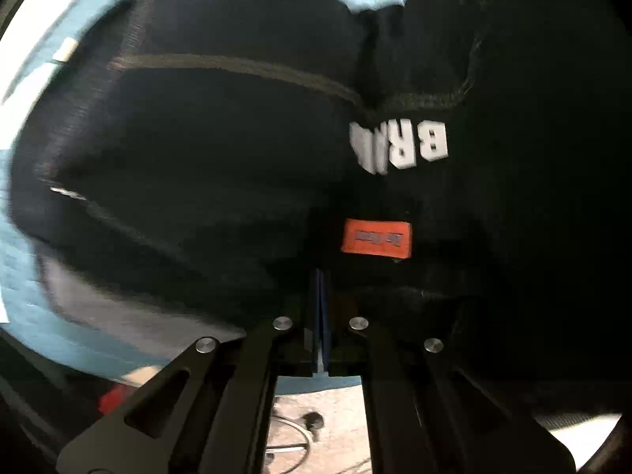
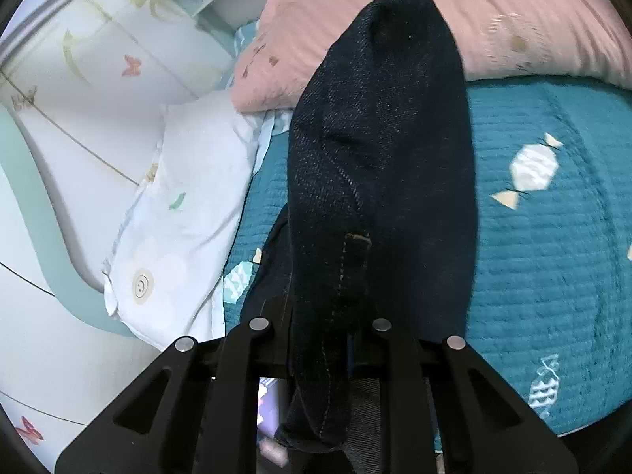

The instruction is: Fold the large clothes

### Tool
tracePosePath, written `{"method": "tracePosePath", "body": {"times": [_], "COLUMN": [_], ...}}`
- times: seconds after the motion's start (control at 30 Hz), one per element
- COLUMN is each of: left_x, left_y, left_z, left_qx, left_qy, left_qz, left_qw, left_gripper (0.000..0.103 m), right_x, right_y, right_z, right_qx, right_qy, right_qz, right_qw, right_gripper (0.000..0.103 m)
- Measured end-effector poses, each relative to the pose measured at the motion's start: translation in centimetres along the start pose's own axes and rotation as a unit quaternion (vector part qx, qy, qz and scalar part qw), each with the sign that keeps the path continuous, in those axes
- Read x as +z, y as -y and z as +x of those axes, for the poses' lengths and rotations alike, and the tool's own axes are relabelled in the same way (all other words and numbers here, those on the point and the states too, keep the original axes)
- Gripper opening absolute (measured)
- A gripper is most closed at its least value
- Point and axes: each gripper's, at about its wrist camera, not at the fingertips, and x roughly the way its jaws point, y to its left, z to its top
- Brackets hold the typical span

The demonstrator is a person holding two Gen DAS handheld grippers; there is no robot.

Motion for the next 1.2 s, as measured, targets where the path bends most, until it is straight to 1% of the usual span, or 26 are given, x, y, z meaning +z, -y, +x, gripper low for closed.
{"method": "tracePosePath", "body": {"times": [0.03, 0.13, 0.2, 0.37, 0.47, 0.5, 0.53, 0.57, 0.6, 0.63, 0.67, 0.7, 0.73, 0.77, 0.8, 0.87, 0.9, 0.93, 0.97, 1.03, 1.07, 1.1, 1.13, 1.17, 1.2], "left_x": [-0.2, -0.9, -1.4, -3.1, -4.3, -3.8, -4.2, -4.6, -3.6, -3.6, -3.3, -2.2, -2.2, -2.2, -2.7, -2.8, -1.8, -1.7, -1.5, -0.3, 0.5, 1.3, 2.1, 2.6, 3.2], "left_y": [-0.9, -3.4, -5.4, -10.4, -12.4, -13.9, -14.7, -15.5, -15.8, -16.7, -17.3, -17.4, -17.8, -17.9, -17.5, -17.5, -17.9, -17.5, -17.2, -15.8, -14.8, -14.2, -13.3, -12.4, -11.9], "left_z": [-1.1, -3.9, -5.6, -9.5, -10.9, -12.3, -12.8, -13.1, -13.1, -13.4, -13.6, -12.4, -12.6, -12.8, -13.5, -14.2, -13.8, -14.2, -14.6, -14.1, -13.5, -12.6, -11.8, -11.3, -10.4], "left_qx": [-0.004, 0.015, 0.021, 0.059, 0.081, 0.083, 0.082, 0.081, 0.083, 0.086, 0.091, 0.096, 0.101, 0.106, 0.109, 0.107, 0.106, 0.104, 0.102, 0.084, 0.07, 0.057, 0.042, 0.033, 0.027], "left_qy": [0.007, 0.033, 0.043, 0.068, 0.077, 0.078, 0.078, 0.077, 0.076, 0.074, 0.072, 0.071, 0.071, 0.072, 0.073, 0.078, 0.08, 0.083, 0.085, 0.087, 0.088, 0.088, 0.086, 0.08, 0.073], "left_qz": [-0.007, -0.024, -0.037, -0.061, -0.068, -0.07, -0.077, -0.084, -0.09, -0.095, -0.098, -0.101, -0.104, -0.107, -0.109, -0.109, -0.105, -0.098, -0.092, -0.069, -0.056, -0.046, -0.034, -0.023, -0.017], "left_qw": [0.9999, 0.999, 0.9982, 0.994, 0.9914, 0.991, 0.9907, 0.9901, 0.9896, 0.989, 0.9884, 0.9878, 0.9869, 0.986, 0.9853, 0.9852, 0.9856, 0.9862, 0.987, 0.9902, 0.9922, 0.9934, 0.9948, 0.996, 0.9968], "left_gripper": [0.003, 0.003, 0.003, 0.003, 0.003, 0.003, 0.003, 0.003, 0.004, 0.005, 0.005, 0.005, 0.005, 0.005, 0.005, 0.005, 0.005, 0.005, 0.005, 0.005, 0.005, 0.005, 0.005, 0.005, 0.005], "right_x": [0.2, -0.1, -0.1, -0.8, -1.3, -1.5, -1.6, -1.9, -2.1, -2.5, -2.7, -3.0, -3.4, -3.8, -4.0, -4.1, -4.0, -4.2, -3.9, -3.1, -3.0, -3.1, -3.2, -3.4, -3.9], "right_y": [-0.7, -2.1, -3.6, -6.3, -7.9, -8.5, -8.8, -9.2, -9.4, -9.4, -9.2, -9.0, -9.0, -9.0, -9.2, -9.0, -8.8, -8.8, -8.2, -7.0, -6.4, -5.6, -4.5, -3.2, -2.3], "right_z": [1.0, 2.6, 4.1, 8.2, 11.0, 12.1, 12.8, 14.4, 15.5, 17.3, 18.4, 19.2, 19.7, 19.8, 19.6, 18.6, 17.4, 16.5, 15.0, 11.8, 10.7, 9.8, 9.0, 8.3, 8.0], "right_qx": [0.005, 0.017, 0.012, 0.006, 0.003, -0.002, -0.005, -0.012, -0.017, -0.017, 0.002, 0.043, 0.087, 0.121, 0.13, 0.132, 0.137, 0.139, 0.126, 0.055, 0.027, 0.012, 0.0, -0.015, -0.027], "right_qy": [-0.007, -0.024, -0.035, -0.068, -0.091, -0.098, -0.101, -0.113, -0.125, -0.151, -0.17, -0.189, -0.203, -0.208, -0.208, -0.203, -0.19, -0.179, -0.158, -0.107, -0.093, -0.089, -0.09, -0.095, -0.101], "right_qz": [0.002, -0.003, -0.014, -0.027, -0.037, -0.045, -0.046, -0.055, -0.061, -0.056, -0.039, -0.015, 0.005, 0.019, 0.02, 0.014, 0.012, 0.01, 0.001, -0.037, -0.05, -0.054, -0.05, -0.041, -0.036], "right_qw": [1.0, 1.0, 0.999, 0.997, 0.995, 0.994, 0.994, 0.992, 0.99, 0.987, 0.985, 0.981, 0.975, 0.97, 0.969, 0.97, 0.972, 0.974, 0.979, 0.992, 0.994, 0.995, 0.995, 0.995, 0.994], "right_gripper": [0.017, 0.017, 0.017, 0.019, 0.019, 0.019, 0.021, 0.024, 0.027, 0.036, 0.037, 0.037, 0.037, 0.037, 0.037, 0.037, 0.037, 0.037, 0.037, 0.037, 0.037, 0.035, 0.031, 0.019, 0.015]}}
